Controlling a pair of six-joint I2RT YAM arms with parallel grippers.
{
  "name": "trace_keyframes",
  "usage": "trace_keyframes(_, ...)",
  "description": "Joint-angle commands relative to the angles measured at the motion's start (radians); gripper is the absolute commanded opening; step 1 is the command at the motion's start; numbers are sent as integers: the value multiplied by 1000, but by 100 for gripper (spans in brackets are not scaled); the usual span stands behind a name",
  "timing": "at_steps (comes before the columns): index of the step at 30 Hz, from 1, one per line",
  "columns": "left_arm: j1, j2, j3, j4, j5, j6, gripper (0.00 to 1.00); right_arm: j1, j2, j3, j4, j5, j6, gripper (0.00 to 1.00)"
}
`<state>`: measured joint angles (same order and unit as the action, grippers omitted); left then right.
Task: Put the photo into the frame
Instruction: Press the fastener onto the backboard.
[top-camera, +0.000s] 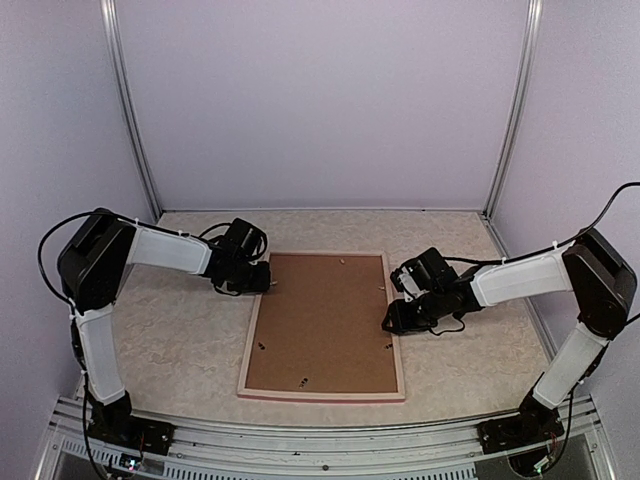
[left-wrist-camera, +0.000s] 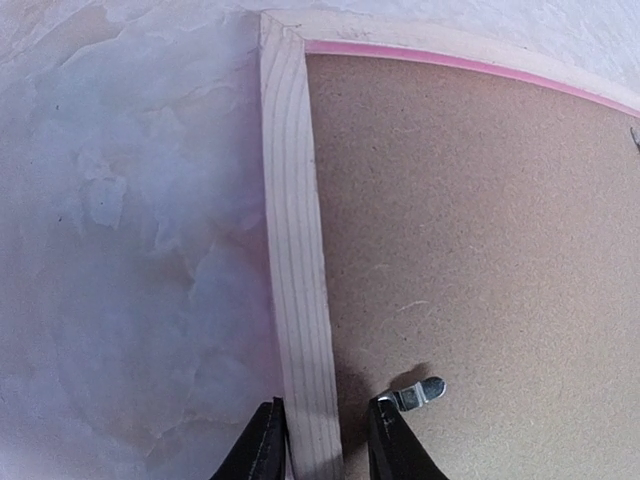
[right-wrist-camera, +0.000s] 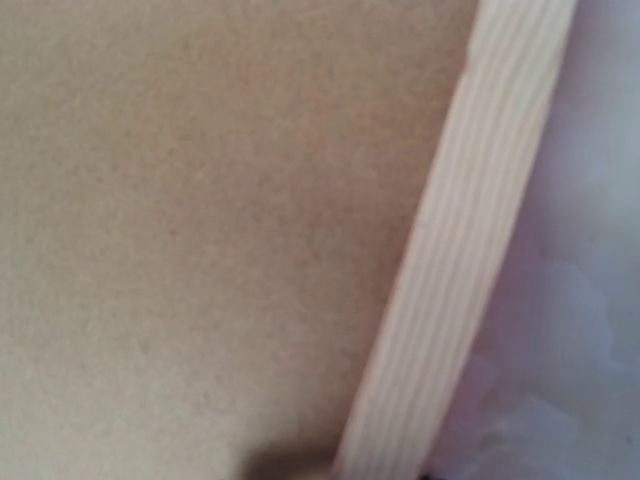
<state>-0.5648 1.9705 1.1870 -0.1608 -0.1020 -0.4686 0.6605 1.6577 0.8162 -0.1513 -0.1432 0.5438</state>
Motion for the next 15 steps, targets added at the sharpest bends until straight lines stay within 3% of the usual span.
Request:
trace_keyframes(1,20,43,11,37,46,-14,30,-8,-8,-19,22,-14,6,40)
trace_keyframes(15,-6,-6,-49,49,57,-27,54,-8,5,-20,32,-18,2,39)
